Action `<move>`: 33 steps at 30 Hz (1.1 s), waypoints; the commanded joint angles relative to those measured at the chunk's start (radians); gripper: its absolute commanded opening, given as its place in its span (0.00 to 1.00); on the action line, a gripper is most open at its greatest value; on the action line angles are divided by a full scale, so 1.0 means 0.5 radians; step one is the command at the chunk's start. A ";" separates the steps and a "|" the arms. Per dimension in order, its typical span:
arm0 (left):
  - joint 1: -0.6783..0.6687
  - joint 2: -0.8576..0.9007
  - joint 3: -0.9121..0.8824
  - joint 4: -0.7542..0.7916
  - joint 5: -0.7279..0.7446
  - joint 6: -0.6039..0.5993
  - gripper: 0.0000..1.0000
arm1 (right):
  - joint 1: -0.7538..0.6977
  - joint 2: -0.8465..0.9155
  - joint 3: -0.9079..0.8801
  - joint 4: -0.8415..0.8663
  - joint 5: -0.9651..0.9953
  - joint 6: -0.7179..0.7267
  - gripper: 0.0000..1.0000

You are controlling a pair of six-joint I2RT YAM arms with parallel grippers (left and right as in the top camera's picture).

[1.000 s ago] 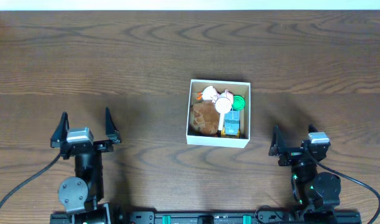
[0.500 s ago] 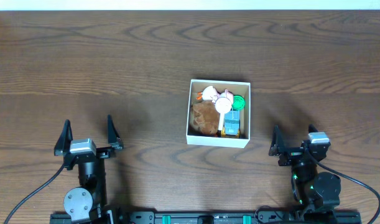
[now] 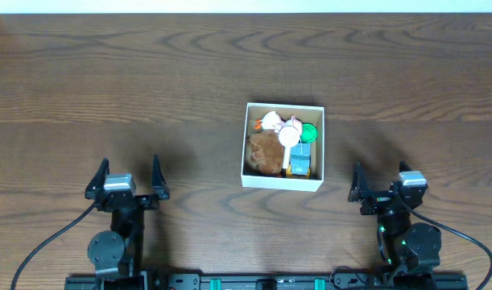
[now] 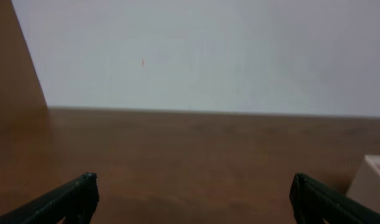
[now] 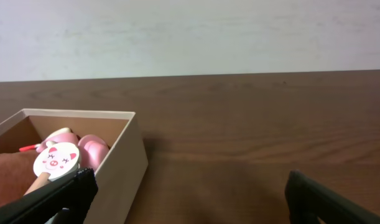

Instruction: Pack container

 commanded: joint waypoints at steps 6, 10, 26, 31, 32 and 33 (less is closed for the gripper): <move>-0.008 -0.016 -0.009 -0.243 -0.003 -0.014 0.98 | -0.024 -0.014 -0.009 0.000 0.000 -0.019 0.99; -0.008 -0.016 -0.009 -0.338 -0.003 -0.014 0.98 | -0.024 -0.014 -0.009 0.000 0.000 -0.019 0.99; -0.008 -0.016 -0.009 -0.475 -0.010 -0.014 0.98 | -0.024 -0.014 -0.009 0.000 0.000 -0.019 0.99; -0.008 -0.012 -0.008 -0.475 -0.009 -0.014 0.98 | -0.024 -0.014 -0.009 0.000 0.000 -0.019 0.99; -0.008 -0.012 -0.008 -0.475 -0.010 -0.014 0.98 | -0.024 -0.014 -0.009 0.000 0.000 -0.019 0.99; -0.008 -0.012 -0.008 -0.475 -0.009 -0.014 0.98 | -0.024 -0.014 -0.009 0.000 -0.001 -0.019 0.99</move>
